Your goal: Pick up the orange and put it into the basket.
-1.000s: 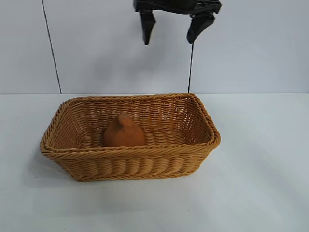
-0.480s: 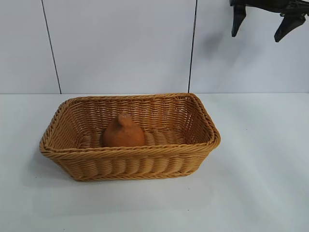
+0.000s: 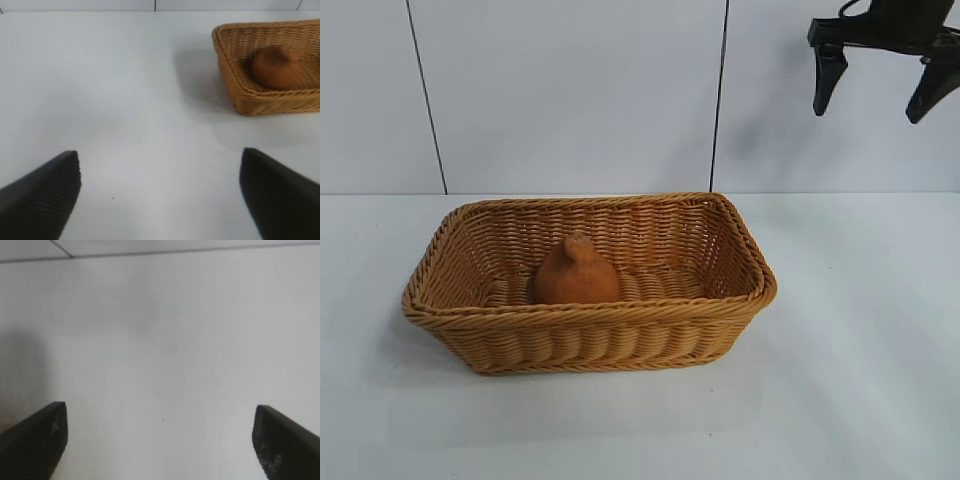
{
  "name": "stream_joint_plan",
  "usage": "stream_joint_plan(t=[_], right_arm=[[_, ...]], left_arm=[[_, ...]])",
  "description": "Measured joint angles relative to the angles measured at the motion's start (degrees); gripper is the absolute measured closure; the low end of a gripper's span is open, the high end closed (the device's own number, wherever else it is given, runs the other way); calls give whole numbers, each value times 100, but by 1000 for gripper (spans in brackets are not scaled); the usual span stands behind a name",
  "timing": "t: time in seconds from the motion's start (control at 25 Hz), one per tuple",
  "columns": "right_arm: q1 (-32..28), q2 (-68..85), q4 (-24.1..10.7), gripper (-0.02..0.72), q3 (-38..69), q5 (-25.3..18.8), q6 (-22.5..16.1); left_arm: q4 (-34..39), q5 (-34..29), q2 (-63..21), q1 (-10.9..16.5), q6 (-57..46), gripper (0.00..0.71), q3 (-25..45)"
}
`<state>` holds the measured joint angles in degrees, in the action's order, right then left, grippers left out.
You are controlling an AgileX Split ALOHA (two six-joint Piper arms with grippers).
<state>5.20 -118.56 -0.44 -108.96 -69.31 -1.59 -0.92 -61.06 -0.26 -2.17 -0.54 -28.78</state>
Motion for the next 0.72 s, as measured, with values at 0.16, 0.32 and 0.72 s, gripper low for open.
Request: stream_joint_plan(t=[0.16, 0.32, 0.72], right_arm=[[0, 1142, 0, 10, 1808, -8, 52], [0, 2448, 44, 10, 3593, -56, 105], [0, 6059, 44, 10, 6716, 320, 108]], left_arm=[[0, 0, 0, 0, 0, 95, 0], [0, 0, 0, 0, 0, 95, 0], [0, 0, 0, 0, 0, 95, 0]])
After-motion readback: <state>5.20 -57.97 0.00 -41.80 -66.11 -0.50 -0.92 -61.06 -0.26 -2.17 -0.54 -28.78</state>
